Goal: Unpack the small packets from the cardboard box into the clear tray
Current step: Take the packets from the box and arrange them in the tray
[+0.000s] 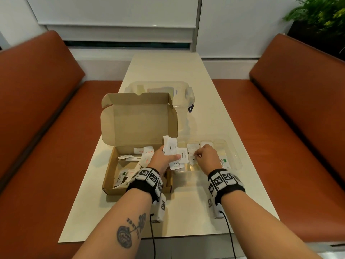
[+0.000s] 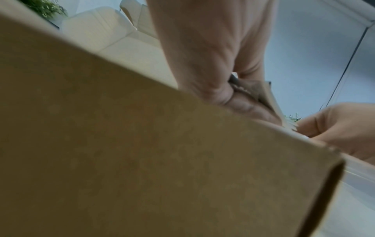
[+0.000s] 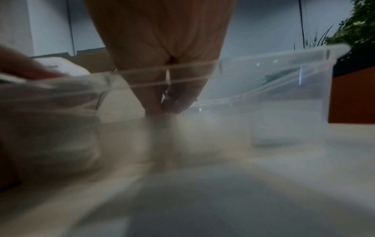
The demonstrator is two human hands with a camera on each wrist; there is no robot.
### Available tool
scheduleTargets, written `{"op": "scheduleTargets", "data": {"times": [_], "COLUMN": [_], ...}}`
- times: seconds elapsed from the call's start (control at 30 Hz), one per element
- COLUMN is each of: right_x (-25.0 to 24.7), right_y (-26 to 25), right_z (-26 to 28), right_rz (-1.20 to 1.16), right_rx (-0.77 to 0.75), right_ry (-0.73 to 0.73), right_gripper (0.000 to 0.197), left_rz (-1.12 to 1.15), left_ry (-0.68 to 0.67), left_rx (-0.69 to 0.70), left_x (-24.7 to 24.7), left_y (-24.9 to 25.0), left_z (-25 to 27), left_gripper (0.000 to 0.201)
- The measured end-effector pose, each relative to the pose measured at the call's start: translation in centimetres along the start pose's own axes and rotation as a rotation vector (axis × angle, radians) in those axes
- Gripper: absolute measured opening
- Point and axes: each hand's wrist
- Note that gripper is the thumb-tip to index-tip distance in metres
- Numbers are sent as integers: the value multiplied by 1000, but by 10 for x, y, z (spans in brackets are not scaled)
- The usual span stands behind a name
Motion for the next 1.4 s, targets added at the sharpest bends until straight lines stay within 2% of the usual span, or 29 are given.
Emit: {"op": "scheduleTargets", "data": {"times": [0.07, 0.2, 0.37, 0.47, 0.57, 0.83, 0.93, 1.1, 1.2, 1.27, 1.4], "right_x": [4, 4, 0, -2, -4, -17, -18, -13, -9, -7, -4], "right_y": [0, 1, 5, 2, 0, 13, 12, 8, 8, 9, 11], "right_z": [4, 8, 3, 1, -2, -6, -8, -16, -18, -18, -18], "right_rz": [51, -36, -148, -72, 9, -39, 26, 185, 275, 313, 220], "right_rx": [-8, 77, 112, 43, 24, -17, -38, -108, -152, -195, -194], "right_ry": [33, 119, 55, -28, -38, -82, -100, -126, -109, -72, 9], "right_gripper": [25, 19, 12, 17, 21, 22, 19, 27, 17, 20, 19], "left_rz": [-10, -8, -29, -46, -49, -70, -82, -102, -108, -113, -106], "left_ry": [-2, 0, -7, -6, -10, -31, -37, -36, -43, -44, -46], "left_rx": [1, 1, 3, 13, 14, 3, 4, 12, 12, 9, 16], "left_x": [0, 0, -1, -2, -2, -3, -3, -4, -4, -4, -3], "left_y": [0, 0, 0, -1, -2, 0, -1, -1, -2, -1, -2], "left_z": [0, -1, -2, -3, -4, -5, -6, -8, -8, -9, -10], "left_gripper": [50, 50, 49, 49, 49, 50, 50, 49, 48, 49, 49]}}
Point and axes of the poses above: each hand's wrist, its own z-axis away from the middle knuckle, its own x-axis out of the palm, y = z × x, and after that the axes turned 1 degree about -y, right-handed
